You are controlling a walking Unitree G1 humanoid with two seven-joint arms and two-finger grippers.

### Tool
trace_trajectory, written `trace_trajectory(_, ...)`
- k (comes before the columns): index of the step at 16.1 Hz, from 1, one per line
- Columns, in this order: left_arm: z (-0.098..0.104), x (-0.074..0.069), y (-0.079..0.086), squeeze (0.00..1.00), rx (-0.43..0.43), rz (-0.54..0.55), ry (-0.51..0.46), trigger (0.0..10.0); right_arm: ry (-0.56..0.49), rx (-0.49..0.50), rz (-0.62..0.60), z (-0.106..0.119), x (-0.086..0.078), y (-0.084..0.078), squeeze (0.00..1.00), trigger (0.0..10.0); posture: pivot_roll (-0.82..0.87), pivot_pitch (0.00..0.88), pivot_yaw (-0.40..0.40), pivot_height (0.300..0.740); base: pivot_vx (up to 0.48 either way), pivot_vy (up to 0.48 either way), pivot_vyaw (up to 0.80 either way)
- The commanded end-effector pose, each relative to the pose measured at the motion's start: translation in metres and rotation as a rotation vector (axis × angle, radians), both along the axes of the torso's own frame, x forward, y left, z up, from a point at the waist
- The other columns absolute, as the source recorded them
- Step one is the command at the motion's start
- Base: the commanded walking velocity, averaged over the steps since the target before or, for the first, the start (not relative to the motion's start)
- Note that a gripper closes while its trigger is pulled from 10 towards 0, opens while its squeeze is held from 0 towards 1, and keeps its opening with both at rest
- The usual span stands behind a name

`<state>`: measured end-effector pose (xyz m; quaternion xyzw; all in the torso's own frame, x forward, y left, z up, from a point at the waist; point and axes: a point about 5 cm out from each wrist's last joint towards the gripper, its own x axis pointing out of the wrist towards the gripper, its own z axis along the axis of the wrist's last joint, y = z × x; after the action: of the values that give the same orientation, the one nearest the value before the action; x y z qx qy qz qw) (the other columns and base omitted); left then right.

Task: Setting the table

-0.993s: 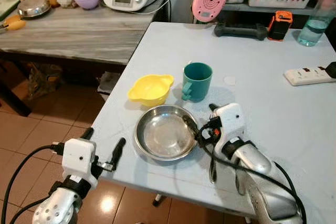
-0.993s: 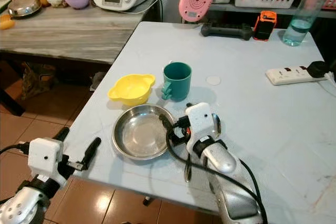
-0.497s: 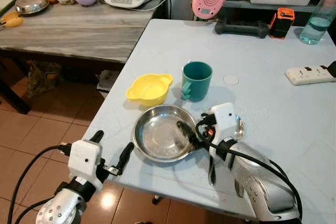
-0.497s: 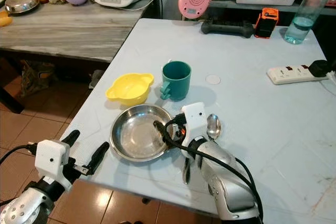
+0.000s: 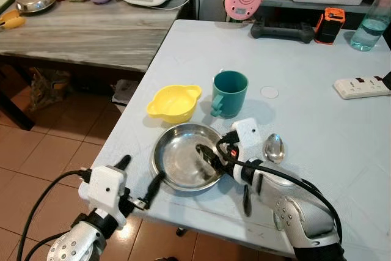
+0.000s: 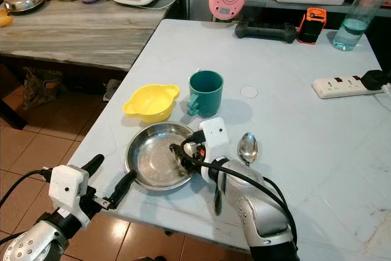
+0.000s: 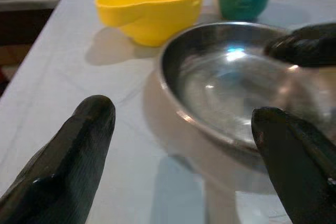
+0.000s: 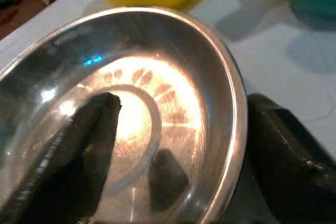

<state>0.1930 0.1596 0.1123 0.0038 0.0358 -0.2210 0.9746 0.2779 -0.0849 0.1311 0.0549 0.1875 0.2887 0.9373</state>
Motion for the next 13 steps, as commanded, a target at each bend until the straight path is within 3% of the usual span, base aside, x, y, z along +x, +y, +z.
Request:
trace_trajectory(1, 0.005, -0.004, -0.004, 0.00, -0.008, -0.053, 0.004, 10.0, 0.041, -0.017, -0.014, -0.004, 0.000, -0.002, 0.00, 0.0, -0.09, 0.147, 0.049, 0.740, 0.000, 0.000, 0.00)
trace_trajectory(13, 0.017, -0.006, -0.008, 0.00, -0.017, -0.084, 0.001, 10.0, 0.230, -0.050, -0.050, -0.020, -0.002, -0.007, 0.00, 0.0, -0.09, 0.145, 0.048, 0.740, 0.000, 0.000, 0.00)
